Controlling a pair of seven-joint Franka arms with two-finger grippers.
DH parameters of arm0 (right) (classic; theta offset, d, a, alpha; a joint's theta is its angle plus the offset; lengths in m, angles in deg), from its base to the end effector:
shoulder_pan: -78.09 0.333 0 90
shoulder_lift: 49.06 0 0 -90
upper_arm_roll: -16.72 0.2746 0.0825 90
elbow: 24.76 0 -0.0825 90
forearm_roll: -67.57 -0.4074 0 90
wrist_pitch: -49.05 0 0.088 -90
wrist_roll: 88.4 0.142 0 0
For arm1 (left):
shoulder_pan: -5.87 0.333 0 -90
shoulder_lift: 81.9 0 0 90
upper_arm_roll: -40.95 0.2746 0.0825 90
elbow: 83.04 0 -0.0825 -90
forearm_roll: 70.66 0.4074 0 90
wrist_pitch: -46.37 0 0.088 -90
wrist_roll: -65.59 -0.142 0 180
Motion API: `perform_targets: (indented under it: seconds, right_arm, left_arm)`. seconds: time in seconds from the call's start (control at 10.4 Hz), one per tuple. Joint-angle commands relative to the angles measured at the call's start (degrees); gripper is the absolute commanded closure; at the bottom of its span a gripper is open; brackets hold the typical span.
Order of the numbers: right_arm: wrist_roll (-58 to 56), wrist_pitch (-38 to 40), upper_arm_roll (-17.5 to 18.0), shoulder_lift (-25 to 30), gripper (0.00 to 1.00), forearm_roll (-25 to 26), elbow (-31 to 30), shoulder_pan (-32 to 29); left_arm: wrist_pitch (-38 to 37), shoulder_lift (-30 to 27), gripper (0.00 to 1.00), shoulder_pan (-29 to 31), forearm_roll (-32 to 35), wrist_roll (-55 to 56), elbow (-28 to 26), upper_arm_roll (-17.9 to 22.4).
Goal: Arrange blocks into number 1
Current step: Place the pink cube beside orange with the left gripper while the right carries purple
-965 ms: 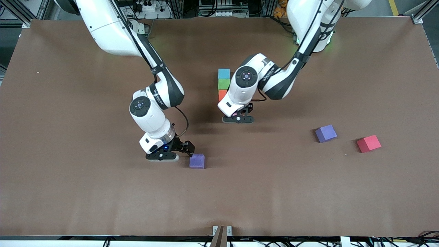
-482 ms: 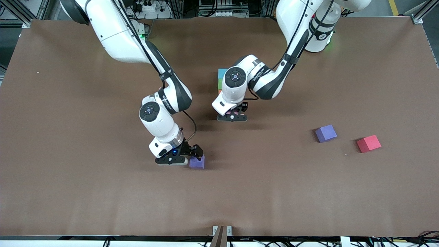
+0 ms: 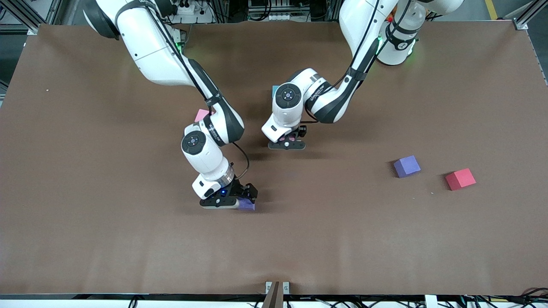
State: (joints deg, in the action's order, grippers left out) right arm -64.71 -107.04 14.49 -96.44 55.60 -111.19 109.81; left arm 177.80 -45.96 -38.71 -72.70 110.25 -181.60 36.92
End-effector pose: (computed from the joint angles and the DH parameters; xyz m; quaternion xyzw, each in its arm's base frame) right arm 0.6482 0.3654 0.1378 -0.9796 0.0269 -0.1517 0.1286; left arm 0.4335 -0.4936 0.1347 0.9990 -0.0162 -0.0426 0.0042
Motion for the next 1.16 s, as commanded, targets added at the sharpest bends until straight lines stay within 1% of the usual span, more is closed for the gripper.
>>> perform_targets:
  seconds: [0.0,0.19,0.29,0.39,0.48,0.58,0.68,0.87,1.06]
  right_arm:
    - [0.3,-0.2,-0.2,-2.6,0.00,-0.3,3.1,0.8]
    - [-0.2,-0.3,-0.4,-3.1,0.00,-0.1,3.0,1.0]
    - [-0.4,-0.3,-0.5,-3.1,0.05,0.0,3.0,1.0]
    - [-0.5,-0.3,-0.5,-3.1,0.15,-0.1,3.0,1.0]
    - [-0.5,-0.3,-0.6,-3.1,0.28,-0.1,3.0,1.0]
    - [-0.6,-0.3,-1.3,-3.1,0.39,0.0,2.9,1.0]
    - [-0.7,-0.3,-1.7,-3.0,0.43,0.0,2.7,1.0]
    - [-0.6,-0.3,-1.8,-2.4,0.43,-0.2,2.5,0.8]
    - [-0.6,0.3,-1.6,0.3,0.42,-0.2,1.0,0.3]
  left_arm:
    - [-1.3,2.0,1.00,-2.0,-2.3,1.4,3.0,1.1]
    - [-1.3,2.5,1.00,-2.4,-3.1,1.4,4.0,1.5]
    - [-1.3,2.9,1.00,-2.8,-3.3,1.5,4.4,1.6]
    - [-1.3,3.1,1.00,-2.8,-3.3,1.5,4.4,1.6]
    - [-1.3,3.2,1.00,-2.8,-3.2,1.4,4.3,1.7]
    - [-1.3,3.4,0.94,-2.8,-3.1,1.0,4.3,1.6]
    - [-1.3,3.5,0.01,-3.0,-3.1,1.7,4.3,1.7]
    - [-1.3,2.6,0.00,-2.8,-3.1,1.7,4.3,1.7]
    - [-3.0,-1.1,0.00,-1.5,-3.3,1.6,4.3,1.7]
